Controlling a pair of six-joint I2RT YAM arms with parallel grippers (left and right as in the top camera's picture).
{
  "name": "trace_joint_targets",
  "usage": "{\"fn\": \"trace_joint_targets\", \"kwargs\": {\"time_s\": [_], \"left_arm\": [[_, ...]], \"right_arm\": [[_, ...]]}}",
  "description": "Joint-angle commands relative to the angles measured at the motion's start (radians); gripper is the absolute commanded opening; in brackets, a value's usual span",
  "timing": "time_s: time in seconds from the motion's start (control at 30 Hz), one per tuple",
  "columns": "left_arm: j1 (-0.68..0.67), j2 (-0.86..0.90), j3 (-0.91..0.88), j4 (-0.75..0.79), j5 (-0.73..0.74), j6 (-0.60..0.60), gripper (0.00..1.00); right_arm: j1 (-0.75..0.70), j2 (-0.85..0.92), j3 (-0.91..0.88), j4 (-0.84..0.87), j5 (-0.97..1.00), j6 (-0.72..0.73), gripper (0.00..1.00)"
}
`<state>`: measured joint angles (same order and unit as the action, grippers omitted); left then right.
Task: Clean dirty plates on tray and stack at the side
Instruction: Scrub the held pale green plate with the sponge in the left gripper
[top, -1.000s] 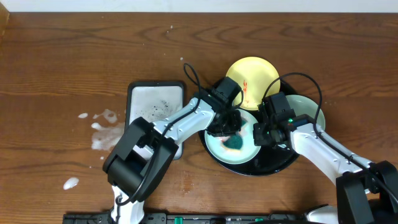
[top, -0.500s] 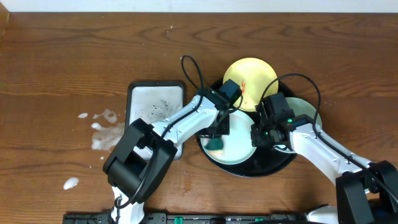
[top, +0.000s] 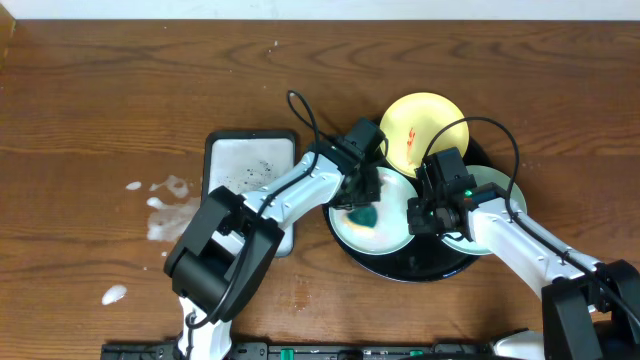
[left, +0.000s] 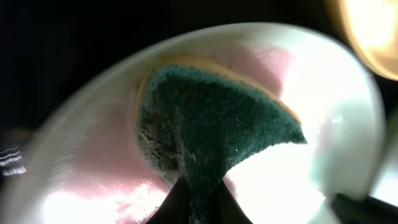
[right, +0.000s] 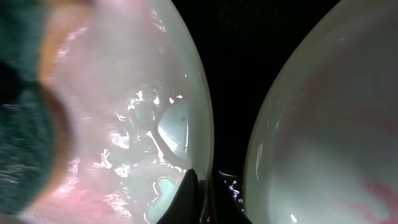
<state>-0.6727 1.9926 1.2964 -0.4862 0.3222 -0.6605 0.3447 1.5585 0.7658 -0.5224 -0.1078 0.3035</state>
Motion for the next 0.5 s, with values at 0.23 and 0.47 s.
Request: {"fn": "trace_joint_targets", "kwargs": {"time_s": [0.23,0.47], "left_arm": [[-0.106,0.056,-0.018,0.093,0.165,-0.033,0.08],[-0.130,0.060,-0.019,0.061,0.160,-0.032,0.08]], "right_arm": [[0.010,0.013,-0.009,-0.009,-0.010,-0.027,0.01],[0.010,0.013,-0.009,-0.010,-0.010,-0.027,0.01]]}}
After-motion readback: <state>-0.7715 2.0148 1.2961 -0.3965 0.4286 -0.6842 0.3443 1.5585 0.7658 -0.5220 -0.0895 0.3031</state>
